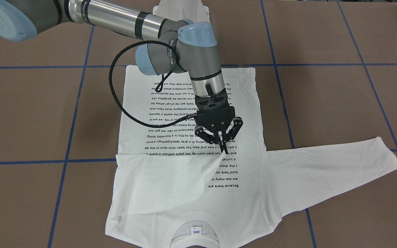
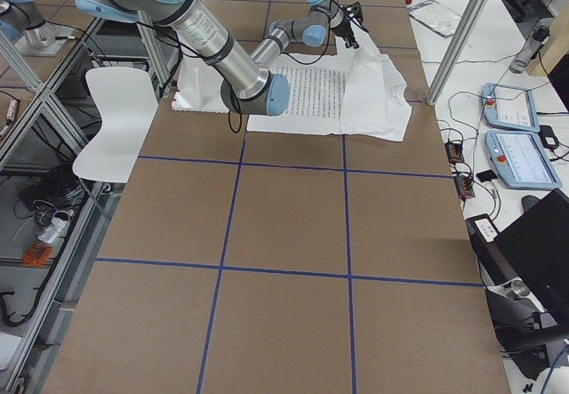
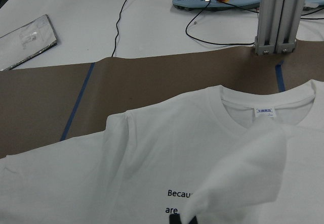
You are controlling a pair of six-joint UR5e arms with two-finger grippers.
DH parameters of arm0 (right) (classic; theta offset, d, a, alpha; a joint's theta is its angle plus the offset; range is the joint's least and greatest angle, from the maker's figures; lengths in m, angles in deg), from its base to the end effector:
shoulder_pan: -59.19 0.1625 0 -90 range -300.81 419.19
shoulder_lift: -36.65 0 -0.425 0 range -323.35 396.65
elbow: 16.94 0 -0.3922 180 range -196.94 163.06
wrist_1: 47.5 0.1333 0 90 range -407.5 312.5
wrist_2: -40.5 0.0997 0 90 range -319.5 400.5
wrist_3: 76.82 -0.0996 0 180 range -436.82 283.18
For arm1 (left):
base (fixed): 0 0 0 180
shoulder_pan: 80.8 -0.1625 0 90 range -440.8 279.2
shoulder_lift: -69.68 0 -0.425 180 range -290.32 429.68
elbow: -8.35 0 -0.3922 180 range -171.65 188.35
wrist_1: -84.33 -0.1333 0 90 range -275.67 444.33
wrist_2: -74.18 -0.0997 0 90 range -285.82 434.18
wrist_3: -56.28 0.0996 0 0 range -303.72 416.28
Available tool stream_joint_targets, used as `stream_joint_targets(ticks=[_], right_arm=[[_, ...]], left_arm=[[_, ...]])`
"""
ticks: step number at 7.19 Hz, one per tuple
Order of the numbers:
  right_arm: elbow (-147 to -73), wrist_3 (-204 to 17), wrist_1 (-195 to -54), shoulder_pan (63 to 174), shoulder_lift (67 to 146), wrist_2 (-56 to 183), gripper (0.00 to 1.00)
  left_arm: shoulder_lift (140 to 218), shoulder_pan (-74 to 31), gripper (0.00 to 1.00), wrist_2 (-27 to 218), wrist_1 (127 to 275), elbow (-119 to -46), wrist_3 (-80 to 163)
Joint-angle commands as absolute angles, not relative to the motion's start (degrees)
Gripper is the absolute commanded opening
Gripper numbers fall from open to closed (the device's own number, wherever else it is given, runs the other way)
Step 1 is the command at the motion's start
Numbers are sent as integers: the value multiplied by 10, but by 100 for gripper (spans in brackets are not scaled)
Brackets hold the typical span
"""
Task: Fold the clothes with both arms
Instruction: 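Carry the sleeve with the right gripper across the shirt toward the collar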
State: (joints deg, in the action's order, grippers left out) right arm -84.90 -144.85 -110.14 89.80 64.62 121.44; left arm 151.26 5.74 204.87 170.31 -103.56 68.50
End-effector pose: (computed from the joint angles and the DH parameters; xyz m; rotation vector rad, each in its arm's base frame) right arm -0.6170 -0.5381 0.0556 0.6459 -0.9918 0.2257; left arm -0.0423 -0.4333 0.5495 0.2128 0.6974 0.3202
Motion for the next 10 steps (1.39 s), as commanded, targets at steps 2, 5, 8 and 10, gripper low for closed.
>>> stream_joint_targets(ticks=[2, 5, 8, 10], right_arm=[[-846, -1448, -1102, 851, 640, 1183, 0], [-847, -1449, -1103, 811, 643, 1167, 0], [-844, -1498, -1110, 800, 645, 1166, 99], [-844, -1518, -1226, 808, 611, 1171, 100]], left_arm=[[1512, 58, 100, 2049, 1703, -1034, 685], [1512, 58, 100, 2049, 1703, -1033, 685], [1512, 58, 100, 2049, 1703, -1032, 685], [1513, 57, 100, 2049, 1704, -1034, 684]])
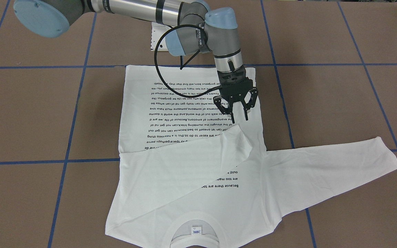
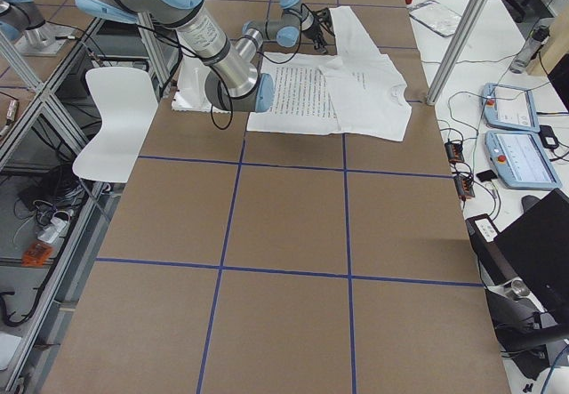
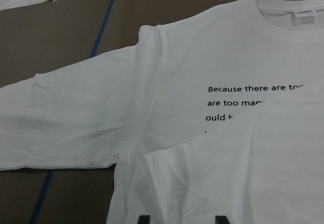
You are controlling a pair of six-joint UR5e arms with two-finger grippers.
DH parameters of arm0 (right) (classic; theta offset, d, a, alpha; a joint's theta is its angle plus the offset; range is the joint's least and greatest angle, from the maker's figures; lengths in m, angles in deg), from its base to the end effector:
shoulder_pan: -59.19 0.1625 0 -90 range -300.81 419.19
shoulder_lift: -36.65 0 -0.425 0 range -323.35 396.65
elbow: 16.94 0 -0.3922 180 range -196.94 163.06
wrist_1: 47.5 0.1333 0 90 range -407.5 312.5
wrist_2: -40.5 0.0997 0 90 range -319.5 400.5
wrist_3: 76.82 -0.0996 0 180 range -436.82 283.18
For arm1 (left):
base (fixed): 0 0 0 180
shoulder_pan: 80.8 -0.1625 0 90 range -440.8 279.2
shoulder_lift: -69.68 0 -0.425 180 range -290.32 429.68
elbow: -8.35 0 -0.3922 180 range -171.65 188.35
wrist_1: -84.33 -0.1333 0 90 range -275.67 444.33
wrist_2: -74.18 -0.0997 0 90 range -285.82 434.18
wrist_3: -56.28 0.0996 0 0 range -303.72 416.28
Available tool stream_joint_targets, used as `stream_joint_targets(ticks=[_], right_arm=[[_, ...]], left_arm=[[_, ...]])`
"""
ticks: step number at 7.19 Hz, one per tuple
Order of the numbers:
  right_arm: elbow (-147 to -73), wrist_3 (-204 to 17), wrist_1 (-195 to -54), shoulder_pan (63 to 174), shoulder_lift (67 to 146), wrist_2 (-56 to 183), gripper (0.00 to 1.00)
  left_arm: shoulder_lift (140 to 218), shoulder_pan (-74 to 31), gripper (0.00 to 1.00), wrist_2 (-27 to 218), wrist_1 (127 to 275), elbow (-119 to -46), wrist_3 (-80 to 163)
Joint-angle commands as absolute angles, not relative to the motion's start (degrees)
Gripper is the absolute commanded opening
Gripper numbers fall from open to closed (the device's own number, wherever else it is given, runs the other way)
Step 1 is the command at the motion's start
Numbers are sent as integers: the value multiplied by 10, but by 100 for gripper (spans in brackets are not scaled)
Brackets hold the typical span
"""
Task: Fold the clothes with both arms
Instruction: 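Carry the sleeve with the right gripper across the shirt toward the collar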
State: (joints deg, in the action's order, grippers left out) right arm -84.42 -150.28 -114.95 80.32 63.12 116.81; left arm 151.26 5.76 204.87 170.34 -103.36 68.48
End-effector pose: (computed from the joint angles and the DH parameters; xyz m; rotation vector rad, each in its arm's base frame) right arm -0.6966 -0.4374 0.0484 0.5594 -0.9768 0.2040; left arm -0.0424 -0.4334 0.5512 0.2100 0.6977 0.3185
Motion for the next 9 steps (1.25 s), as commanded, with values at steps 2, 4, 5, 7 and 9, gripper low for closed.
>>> stream_joint_targets(ticks=[2, 4, 5, 7, 9], right_arm=[[-845, -1522, -1259, 889, 614, 1310, 100], [-847, -1482, -1273, 983, 654, 1418, 100], [-850, -1459, -1273, 1021, 686, 1475, 100], [-911, -1366, -1276, 1099, 790, 1570, 100], [-964, -1248, -1284, 1168, 887, 1622, 100]], left_arm=[[1529, 56, 100, 2049, 1708, -1035, 684], [1586, 54, 100, 2051, 1752, -1011, 684], [1592, 53, 100, 2051, 1818, -988, 684], [1663, 48, 100, 2072, 1909, -865, 621], [1679, 45, 100, 2086, 1951, -819, 588]])
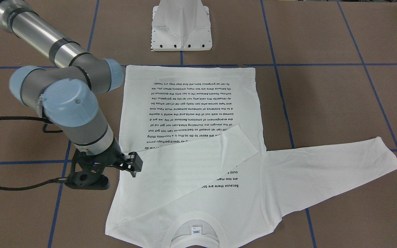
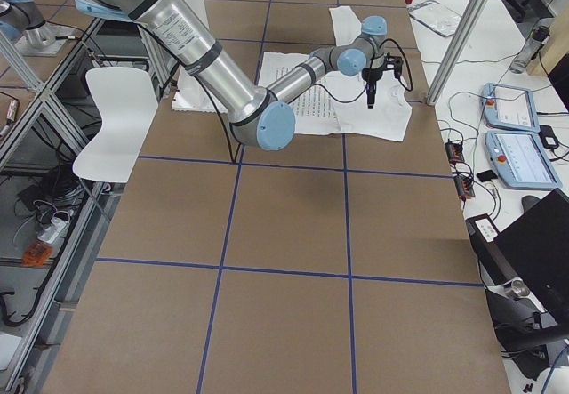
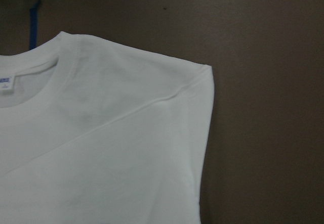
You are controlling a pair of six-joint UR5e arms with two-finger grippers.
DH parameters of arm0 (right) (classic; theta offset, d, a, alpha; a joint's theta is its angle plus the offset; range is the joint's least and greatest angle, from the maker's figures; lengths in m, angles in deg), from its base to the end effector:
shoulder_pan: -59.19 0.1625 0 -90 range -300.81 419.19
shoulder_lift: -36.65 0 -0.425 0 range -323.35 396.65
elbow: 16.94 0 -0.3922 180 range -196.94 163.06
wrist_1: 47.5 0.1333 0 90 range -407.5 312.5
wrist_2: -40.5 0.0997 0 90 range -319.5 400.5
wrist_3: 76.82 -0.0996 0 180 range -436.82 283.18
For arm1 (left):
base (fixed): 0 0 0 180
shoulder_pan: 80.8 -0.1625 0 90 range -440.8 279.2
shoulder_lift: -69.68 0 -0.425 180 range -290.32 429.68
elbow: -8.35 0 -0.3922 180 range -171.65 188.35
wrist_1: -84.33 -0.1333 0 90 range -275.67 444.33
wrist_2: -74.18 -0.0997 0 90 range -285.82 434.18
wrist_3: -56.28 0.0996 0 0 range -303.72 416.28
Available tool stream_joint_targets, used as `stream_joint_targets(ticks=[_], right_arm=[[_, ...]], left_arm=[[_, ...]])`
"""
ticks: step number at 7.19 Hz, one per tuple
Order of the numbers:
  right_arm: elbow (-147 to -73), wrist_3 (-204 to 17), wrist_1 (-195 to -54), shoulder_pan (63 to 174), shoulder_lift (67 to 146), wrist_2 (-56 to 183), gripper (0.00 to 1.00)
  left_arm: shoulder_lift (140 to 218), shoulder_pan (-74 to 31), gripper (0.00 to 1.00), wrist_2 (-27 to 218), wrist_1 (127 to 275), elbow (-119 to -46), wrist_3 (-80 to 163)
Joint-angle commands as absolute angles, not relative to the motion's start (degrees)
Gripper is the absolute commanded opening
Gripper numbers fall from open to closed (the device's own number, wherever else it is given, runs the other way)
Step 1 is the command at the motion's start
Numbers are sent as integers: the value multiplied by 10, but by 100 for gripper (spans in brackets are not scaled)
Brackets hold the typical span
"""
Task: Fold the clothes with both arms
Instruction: 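Release the sleeve and raise the right gripper away from the shirt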
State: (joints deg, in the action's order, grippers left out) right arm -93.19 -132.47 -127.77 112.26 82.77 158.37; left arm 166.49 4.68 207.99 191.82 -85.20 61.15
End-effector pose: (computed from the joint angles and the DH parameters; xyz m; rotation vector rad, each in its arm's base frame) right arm -0.3914 -0.6650 0.2757 0.1338 -0.8148 0.1388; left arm -0.0202 -0.5613 0.5309 0.4660 0.7505 0.3389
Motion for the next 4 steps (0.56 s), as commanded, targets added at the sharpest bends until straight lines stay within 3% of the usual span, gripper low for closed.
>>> stream_joint_targets(ticks=[1, 4], right_arm=[[-974, -1192, -1294, 1213, 920, 1667, 100], [-994, -985, -1296, 1318, 1039, 1695, 100]], left_arm=[[1679, 37, 100, 2086, 1997, -801, 571], [1668, -47, 100, 2061, 2100, -722, 444]])
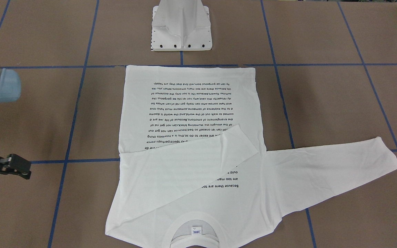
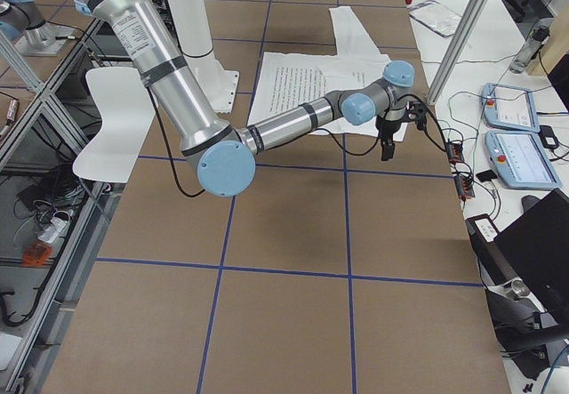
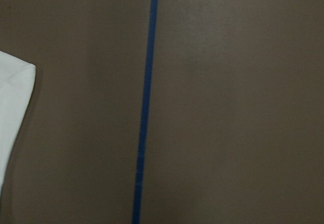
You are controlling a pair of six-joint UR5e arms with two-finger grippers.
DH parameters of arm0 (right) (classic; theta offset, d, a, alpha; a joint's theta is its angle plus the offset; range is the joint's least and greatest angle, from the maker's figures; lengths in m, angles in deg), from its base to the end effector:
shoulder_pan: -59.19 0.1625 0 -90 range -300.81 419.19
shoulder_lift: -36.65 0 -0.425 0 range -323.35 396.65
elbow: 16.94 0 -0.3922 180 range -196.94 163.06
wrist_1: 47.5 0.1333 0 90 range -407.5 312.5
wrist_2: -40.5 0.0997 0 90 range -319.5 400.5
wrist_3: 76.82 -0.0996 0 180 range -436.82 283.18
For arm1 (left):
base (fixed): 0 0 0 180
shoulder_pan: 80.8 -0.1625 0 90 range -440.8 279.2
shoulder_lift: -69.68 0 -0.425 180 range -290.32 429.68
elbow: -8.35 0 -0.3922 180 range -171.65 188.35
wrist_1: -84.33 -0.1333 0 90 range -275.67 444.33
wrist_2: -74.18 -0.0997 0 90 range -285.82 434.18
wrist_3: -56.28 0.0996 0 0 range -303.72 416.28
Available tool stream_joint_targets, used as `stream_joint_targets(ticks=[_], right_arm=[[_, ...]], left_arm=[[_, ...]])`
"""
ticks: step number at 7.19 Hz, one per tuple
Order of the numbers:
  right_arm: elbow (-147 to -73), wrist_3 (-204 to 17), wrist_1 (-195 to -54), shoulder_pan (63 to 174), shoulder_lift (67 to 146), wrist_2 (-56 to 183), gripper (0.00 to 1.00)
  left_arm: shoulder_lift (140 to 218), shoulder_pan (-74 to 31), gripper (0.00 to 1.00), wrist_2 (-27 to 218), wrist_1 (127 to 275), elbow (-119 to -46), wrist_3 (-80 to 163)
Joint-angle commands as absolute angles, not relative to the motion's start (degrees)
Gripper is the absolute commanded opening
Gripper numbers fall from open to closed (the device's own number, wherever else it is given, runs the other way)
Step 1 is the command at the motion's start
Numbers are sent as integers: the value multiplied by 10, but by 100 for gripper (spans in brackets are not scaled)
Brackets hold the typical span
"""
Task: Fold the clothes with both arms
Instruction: 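Release the sleeve and raise the right gripper away from the shirt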
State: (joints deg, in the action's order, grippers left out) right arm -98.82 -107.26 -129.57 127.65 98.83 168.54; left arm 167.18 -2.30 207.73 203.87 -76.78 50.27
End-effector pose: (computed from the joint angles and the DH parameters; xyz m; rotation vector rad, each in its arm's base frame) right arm -0.1873 -0.6704 0.4294 0.1320 -0.7876 -0.0131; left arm 0.0503 -0.5715 0.5739 0.4160 0.8140 0.3023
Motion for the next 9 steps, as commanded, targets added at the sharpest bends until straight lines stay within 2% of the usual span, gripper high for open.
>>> stream_joint_targets(ticks=[1, 3, 7, 9], right_arm=[[-994, -942, -1296, 1337, 1063, 1696, 100], [-996, -936, -1296, 1343, 1072, 1695, 100], [-997, -936, -1296, 1343, 1074, 1695, 100], [-997, -936, -1296, 1343, 1074, 1695, 100]], left_arm=[[1667, -67, 100, 2044, 2181, -661, 399], [1667, -95, 98, 2013, 2313, -575, 335], [1667, -137, 92, 2002, 2322, -563, 323], [1667, -145, 86, 2002, 2322, -559, 324]])
